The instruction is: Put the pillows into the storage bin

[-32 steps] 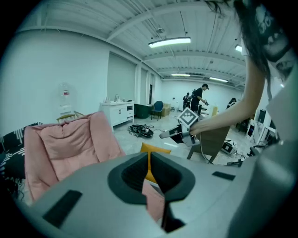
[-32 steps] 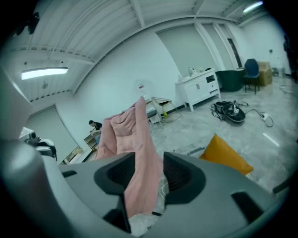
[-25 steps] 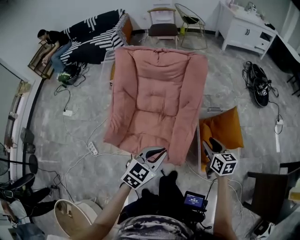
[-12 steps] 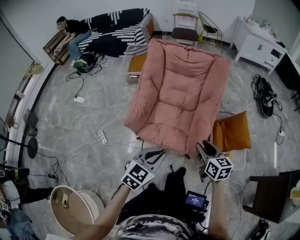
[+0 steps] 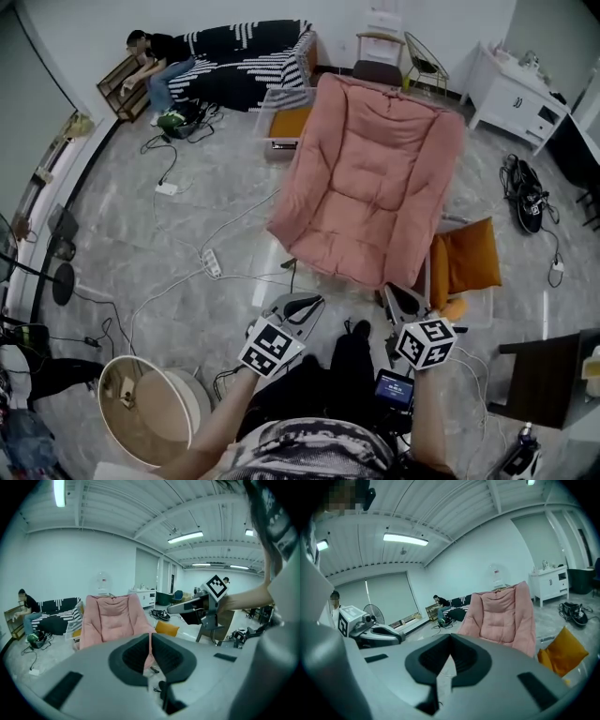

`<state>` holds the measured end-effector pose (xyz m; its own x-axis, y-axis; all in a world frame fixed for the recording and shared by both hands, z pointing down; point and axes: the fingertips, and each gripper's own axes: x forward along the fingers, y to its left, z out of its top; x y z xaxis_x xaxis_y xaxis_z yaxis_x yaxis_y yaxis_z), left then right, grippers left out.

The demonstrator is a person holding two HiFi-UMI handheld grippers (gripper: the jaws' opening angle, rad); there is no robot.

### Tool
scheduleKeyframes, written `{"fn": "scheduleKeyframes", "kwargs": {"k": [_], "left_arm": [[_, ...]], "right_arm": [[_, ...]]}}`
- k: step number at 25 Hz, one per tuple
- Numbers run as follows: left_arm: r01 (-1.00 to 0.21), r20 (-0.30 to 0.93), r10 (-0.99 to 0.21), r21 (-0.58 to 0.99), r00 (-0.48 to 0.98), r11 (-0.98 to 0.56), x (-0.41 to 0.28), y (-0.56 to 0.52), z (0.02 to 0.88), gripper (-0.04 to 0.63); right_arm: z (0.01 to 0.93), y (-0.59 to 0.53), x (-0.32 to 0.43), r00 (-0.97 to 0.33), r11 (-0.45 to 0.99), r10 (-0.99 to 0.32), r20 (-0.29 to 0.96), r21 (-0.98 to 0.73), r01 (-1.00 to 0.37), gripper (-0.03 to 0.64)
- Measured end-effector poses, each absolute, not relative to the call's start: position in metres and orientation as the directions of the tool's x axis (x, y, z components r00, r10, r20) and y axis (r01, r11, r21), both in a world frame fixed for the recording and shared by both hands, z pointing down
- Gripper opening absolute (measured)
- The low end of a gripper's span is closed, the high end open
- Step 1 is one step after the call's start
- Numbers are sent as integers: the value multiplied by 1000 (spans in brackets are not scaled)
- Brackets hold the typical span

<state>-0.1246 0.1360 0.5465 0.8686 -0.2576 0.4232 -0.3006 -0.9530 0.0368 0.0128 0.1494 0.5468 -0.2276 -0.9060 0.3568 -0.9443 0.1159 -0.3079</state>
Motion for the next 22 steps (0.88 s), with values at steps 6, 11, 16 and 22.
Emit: {"fn": "scheduleKeyframes", "kwargs": {"k": [6,11,16,22], "left_arm": [[-322,393,-282,38,875,-946,-139,148,540,12],[-330,372,-289,51,882,-943,-142,156,535,12],[-325,362,-286,49,887,-945,-141,157,529,12],[-329,348,-294,44,890,-943,-141,157,528,12]], "right_arm": [[535,164,-18,-268,169,-902,337,-295,-940,-3],[528,174,-33,-290,204,-898,331,-270,-941,-5],[525,174,-42,-310,232,-891,331,-255,-939,-5],[524,172,-48,-319,247,-891,324,-242,-938,-5]]}}
